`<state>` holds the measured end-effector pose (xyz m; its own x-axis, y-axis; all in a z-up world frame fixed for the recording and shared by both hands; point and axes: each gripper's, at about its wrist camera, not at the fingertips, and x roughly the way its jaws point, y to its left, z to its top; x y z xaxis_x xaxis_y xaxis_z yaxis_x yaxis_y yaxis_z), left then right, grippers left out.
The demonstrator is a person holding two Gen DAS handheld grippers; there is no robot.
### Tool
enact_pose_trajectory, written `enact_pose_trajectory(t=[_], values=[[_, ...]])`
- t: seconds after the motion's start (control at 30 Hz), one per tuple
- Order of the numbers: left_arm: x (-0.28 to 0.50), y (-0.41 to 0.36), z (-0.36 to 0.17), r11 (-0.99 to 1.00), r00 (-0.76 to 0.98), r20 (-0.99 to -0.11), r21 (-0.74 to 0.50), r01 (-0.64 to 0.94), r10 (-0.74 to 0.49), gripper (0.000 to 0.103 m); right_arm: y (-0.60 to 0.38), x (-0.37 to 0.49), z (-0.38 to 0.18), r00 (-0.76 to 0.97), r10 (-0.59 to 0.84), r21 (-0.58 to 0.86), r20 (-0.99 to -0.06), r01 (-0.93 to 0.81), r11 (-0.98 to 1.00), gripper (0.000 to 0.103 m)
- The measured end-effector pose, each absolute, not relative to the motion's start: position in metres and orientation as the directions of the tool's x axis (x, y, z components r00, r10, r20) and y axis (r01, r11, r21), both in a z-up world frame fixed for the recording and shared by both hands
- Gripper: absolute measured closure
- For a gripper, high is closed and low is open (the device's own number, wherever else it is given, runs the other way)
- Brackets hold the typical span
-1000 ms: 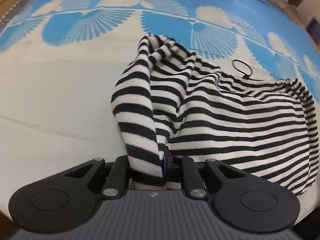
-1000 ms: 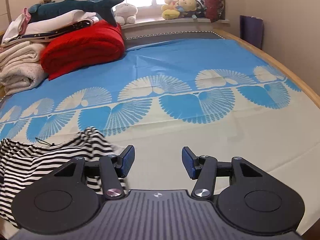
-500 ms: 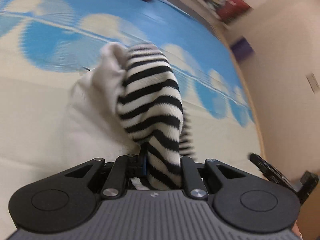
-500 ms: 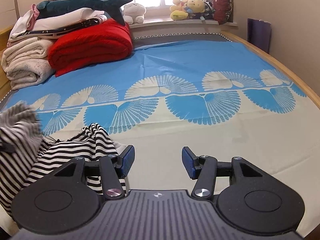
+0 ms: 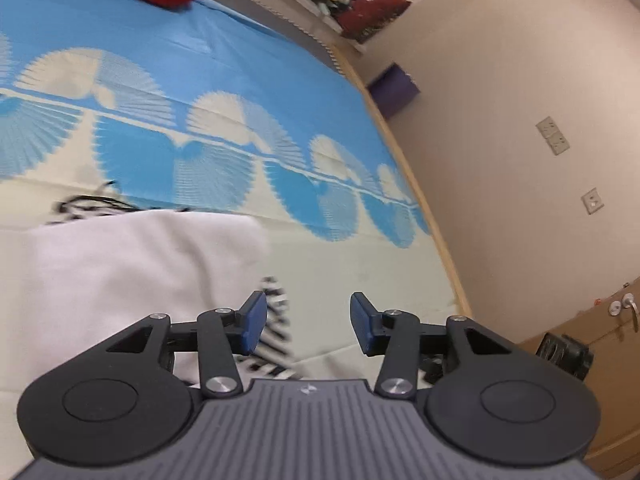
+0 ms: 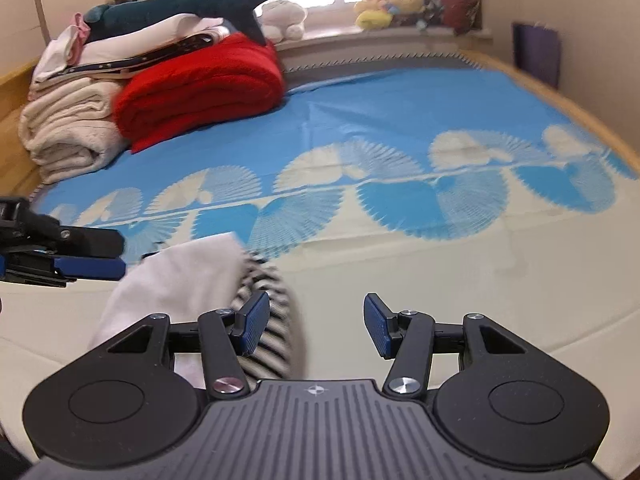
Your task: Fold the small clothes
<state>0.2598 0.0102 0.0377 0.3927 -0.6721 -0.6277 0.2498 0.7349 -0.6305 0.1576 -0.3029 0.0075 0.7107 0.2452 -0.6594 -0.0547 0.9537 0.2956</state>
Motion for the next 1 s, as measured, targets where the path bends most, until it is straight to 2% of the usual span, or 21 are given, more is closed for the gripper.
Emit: enact_pose_trajectory(t=[0.17, 0.23, 0.3, 0.33, 0.37, 0.4, 0.43, 0.57, 0.63, 0.7, 0.77, 0.87, 0.93, 1.0], values=[[0.256, 0.045, 0.027, 0.815, 0.39, -0.716, -0.53, 0.234, -0.579, 0.054, -0.277, 0.17, -0.008, 0.591, 0.406, 0.429, -0.698, -0.109, 0.897, 0.046], [0.251, 0.059, 0.023, 0.84, 0.39, -0.744, -0.491, 0.233, -0.543, 0.054, -0.258, 0.173, -0.014, 0.534, 0.425, 0.408, -0.73, -0.157, 0.899, 0.046], [0.246, 0.069, 0.022, 0.856, 0.391, -0.761, -0.459, 0.239, -0.518, 0.054, -0.233, 0.174, -0.028, 0.457, 0.366, 0.299, -0.811, -0.214, 0.93, 0.047], [0.243, 0.072, 0.022, 0.86, 0.388, -0.767, -0.448, 0.245, -0.51, 0.054, -0.224, 0.172, -0.032, 0.437, 0.342, 0.256, -0.832, -0.244, 0.935, 0.053], [0.239, 0.079, 0.023, 0.862, 0.384, -0.772, -0.441, 0.252, -0.507, 0.054, -0.217, 0.17, -0.033, 0.433, 0.334, 0.23, -0.837, -0.275, 0.933, 0.078], [0.237, 0.078, 0.023, 0.865, 0.381, -0.778, -0.428, 0.262, -0.5, 0.054, -0.214, 0.166, -0.03, 0.438, 0.344, 0.224, -0.83, -0.302, 0.927, 0.091], [0.236, 0.076, 0.024, 0.866, 0.378, -0.781, -0.415, 0.28, -0.497, 0.054, -0.216, 0.164, -0.022, 0.46, 0.36, 0.231, -0.812, -0.314, 0.921, 0.094], [0.221, 0.064, 0.027, 0.834, 0.33, -0.783, -0.402, 0.378, -0.527, 0.054, -0.259, 0.143, 0.02, 0.608, 0.463, 0.379, -0.645, -0.272, 0.885, 0.096], [0.216, 0.048, 0.024, 0.809, 0.297, -0.789, -0.384, 0.446, -0.538, 0.054, -0.282, 0.131, 0.028, 0.628, 0.475, 0.42, -0.617, -0.248, 0.873, 0.096], [0.212, 0.032, 0.017, 0.78, 0.253, -0.801, -0.368, 0.505, -0.542, 0.054, -0.292, 0.123, 0.022, 0.602, 0.434, 0.364, -0.67, -0.242, 0.899, 0.096], [0.209, 0.017, 0.005, 0.758, 0.203, -0.828, -0.342, 0.556, -0.522, 0.054, -0.298, 0.125, 0.001, 0.519, 0.376, 0.314, -0.767, -0.207, 0.927, 0.096], [0.206, -0.005, -0.031, 0.748, 0.137, -0.898, -0.255, 0.613, -0.418, 0.057, -0.295, 0.131, -0.039, 0.347, 0.276, 0.223, -0.896, -0.186, 0.957, 0.096], [0.2, -0.02, -0.053, 0.728, 0.129, -0.932, -0.175, 0.662, -0.34, 0.056, -0.29, 0.135, -0.048, 0.306, 0.253, 0.199, -0.918, -0.197, 0.96, 0.095], [0.2, -0.023, -0.055, 0.712, 0.142, -0.932, -0.151, 0.686, -0.334, 0.048, -0.291, 0.141, -0.035, 0.375, 0.283, 0.229, -0.883, -0.181, 0.956, 0.094]])
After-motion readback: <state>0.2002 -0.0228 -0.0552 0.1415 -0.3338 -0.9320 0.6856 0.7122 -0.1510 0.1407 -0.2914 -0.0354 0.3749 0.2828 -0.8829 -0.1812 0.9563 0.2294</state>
